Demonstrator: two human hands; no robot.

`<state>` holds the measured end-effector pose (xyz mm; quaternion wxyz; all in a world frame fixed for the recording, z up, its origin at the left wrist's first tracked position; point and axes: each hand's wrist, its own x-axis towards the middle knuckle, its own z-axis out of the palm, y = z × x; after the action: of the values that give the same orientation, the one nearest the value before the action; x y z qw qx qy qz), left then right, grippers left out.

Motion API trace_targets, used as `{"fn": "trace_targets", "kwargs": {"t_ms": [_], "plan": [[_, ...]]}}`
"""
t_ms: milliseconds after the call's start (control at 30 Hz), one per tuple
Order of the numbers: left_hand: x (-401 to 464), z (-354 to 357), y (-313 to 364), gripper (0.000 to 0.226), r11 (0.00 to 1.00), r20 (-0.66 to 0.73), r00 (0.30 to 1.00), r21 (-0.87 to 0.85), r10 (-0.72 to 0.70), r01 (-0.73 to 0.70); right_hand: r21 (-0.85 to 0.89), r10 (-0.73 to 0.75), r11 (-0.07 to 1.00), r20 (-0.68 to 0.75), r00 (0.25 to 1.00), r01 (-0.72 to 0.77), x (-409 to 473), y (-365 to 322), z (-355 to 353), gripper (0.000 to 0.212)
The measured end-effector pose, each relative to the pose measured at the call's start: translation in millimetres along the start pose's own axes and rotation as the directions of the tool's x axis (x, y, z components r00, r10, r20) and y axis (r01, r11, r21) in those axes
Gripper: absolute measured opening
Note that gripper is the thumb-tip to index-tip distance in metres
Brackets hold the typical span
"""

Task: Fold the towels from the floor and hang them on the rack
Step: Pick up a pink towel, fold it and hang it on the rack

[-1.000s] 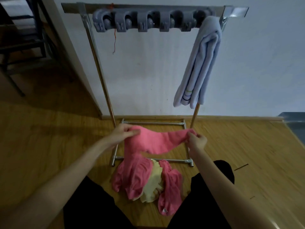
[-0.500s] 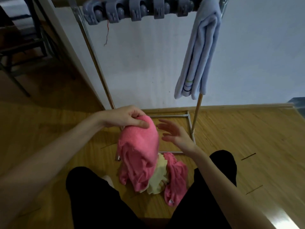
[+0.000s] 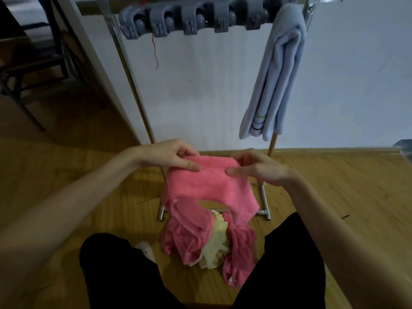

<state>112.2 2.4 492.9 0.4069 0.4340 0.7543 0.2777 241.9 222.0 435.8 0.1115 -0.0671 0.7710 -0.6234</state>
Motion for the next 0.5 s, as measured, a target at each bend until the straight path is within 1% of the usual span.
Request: {"fn": "trace_targets", "kwargs": {"t_ms": [67, 133, 167, 200, 233, 267, 300, 333, 367, 433, 500], "plan": [[-4.1, -6.0, -2.6, 0.038, 0.999, 0.039, 0.999, -0.041, 0.022, -0.021, -0.057, 0.025, 0.998, 0.016, 1.0, -0.024, -0.7, -1.6, -11.9, 0.037], [-9.3, -13.9, -5.8, 0.052, 0.991, 0.091, 0.994, -0.127, 0.052, -0.04, -0.071, 0.016, 0.997, 0.003, 1.0, -0.015, -1.5, -5.0, -20.6, 0.026], [-11.0, -17.1, -6.8, 0.054, 0.986, 0.109, 0.991, -0.156, 0.073, -0.056, -0.04, 0.007, 0.999, 0.001, 1.0, -0.007, -2.1, -8.1, -24.0, 0.02], [-11.9, -19.0, -7.0, 0.05, 0.985, 0.117, 0.987, -0.145, 0.107, -0.089, -0.003, -0.002, 1.0, 0.01, 1.0, 0.002, -2.7, -11.5, -27.0, 0.021], [-11.6, -20.7, -6.0, 0.042, 0.989, 0.114, 0.984, -0.076, 0.138, -0.13, 0.009, -0.019, 1.0, 0.033, 0.999, 0.019, -2.3, -15.4, -30.1, 0.024], [-10.6, -22.3, -4.9, 0.033, 0.987, 0.114, 0.981, 0.036, 0.154, -0.159, -0.025, -0.043, 0.999, 0.051, 0.998, 0.045, -1.1, -20.7, -32.4, 0.026], [-9.3, -23.6, -3.2, 0.026, 0.971, 0.124, 0.979, 0.159, 0.16, -0.178, -0.106, -0.073, 0.991, 0.061, 0.995, 0.079, 0.6, -27.0, -33.9, 0.025], [-7.7, -24.7, -2.6, 0.024, 0.945, 0.132, 0.981, 0.277, 0.141, -0.173, -0.228, -0.101, 0.967, 0.074, 0.992, 0.115, 3.5, -33.4, -34.5, 0.022], [-6.3, -25.7, -2.3, 0.026, 0.913, 0.123, 0.986, 0.38, 0.111, -0.15, -0.357, -0.125, 0.921, 0.101, 0.987, 0.153, 7.1, -39.6, -34.3, 0.018], [-2.6, -24.5, -5.4, 0.035, 0.843, 0.035, 0.995, 0.529, 0.094, -0.098, -0.571, -0.114, 0.799, 0.166, 0.979, 0.19, 15.7, -49.4, -31.1, 0.02], [2.1, -19.2, -9.7, 0.04, 0.791, -0.117, 0.977, 0.608, 0.178, -0.071, -0.712, -0.073, 0.684, 0.152, 0.986, 0.161, 23.3, -53.5, -27.9, 0.027]]}}
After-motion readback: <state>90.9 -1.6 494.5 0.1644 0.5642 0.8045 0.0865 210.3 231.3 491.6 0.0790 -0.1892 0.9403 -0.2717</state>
